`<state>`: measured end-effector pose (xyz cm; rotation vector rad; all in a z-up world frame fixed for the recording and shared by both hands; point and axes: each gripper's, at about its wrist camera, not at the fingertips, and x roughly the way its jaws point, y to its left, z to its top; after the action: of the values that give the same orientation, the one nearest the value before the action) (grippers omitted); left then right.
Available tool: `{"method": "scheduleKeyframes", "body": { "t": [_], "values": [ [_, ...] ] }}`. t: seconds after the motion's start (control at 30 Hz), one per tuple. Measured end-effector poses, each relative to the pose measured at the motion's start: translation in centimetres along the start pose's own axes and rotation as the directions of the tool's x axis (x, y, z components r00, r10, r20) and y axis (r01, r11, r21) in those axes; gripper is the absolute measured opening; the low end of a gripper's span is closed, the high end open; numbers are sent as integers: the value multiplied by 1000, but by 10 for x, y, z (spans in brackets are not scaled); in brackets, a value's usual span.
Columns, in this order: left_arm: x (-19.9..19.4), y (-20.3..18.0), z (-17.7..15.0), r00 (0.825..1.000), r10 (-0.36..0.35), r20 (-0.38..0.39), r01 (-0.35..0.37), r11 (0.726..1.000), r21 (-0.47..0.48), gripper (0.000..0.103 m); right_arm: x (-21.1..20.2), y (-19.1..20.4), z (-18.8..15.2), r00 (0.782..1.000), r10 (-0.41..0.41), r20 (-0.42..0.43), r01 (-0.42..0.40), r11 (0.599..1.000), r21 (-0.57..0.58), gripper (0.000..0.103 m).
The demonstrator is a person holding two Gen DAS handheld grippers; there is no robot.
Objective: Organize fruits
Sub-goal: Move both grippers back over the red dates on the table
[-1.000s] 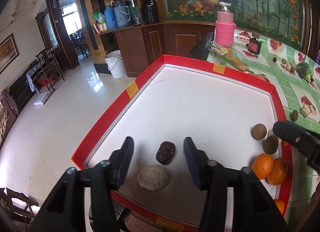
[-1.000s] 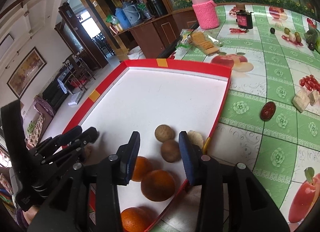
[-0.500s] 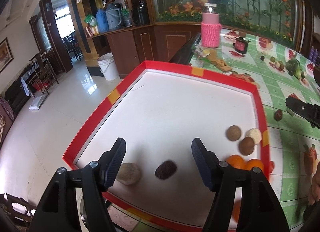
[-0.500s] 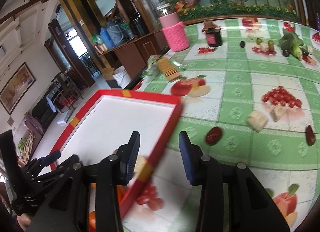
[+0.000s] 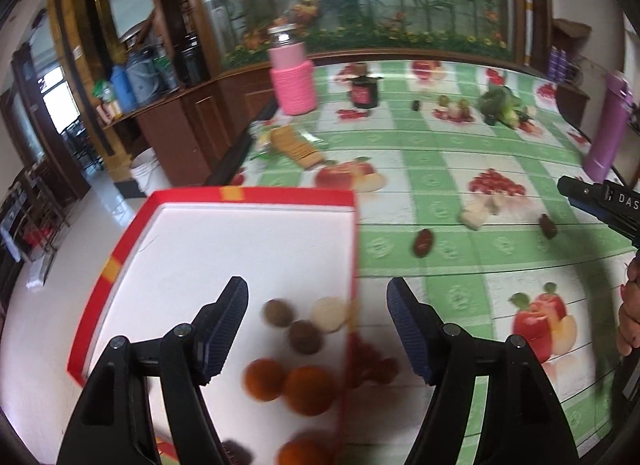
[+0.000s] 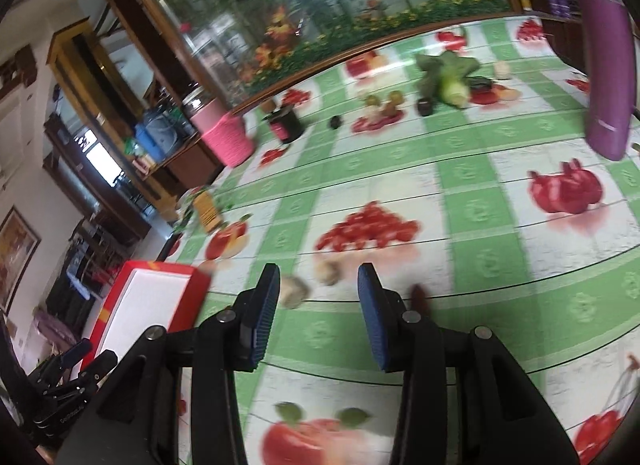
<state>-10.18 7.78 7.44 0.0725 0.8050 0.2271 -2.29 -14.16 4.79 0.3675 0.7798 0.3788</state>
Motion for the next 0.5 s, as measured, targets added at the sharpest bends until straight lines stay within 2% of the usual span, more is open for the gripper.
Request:
{"method": "scheduleKeyframes", "body": {
  "t": [0.13,0.23,0.4,0.5],
  "values": [
    [11,-25,8,1000,-22,-18,23,999,44,73,-9,-26,6,999,-31,-6,31,1000,4,42],
    [21,-38,7,998,-42,-44,44,997,58,73,-7,-36,9,997,-56,-45,55,998,-21,42],
    [36,-46,6,995,-49,-82,55,996,72,73,5,-34,4,991,-69,-113,62,996,-62,42],
    [42,-45,9,994,-51,-92,59,995,80,73,13,-25,-3,985,-120,-125,104,986,-127,42]
  ]
}}
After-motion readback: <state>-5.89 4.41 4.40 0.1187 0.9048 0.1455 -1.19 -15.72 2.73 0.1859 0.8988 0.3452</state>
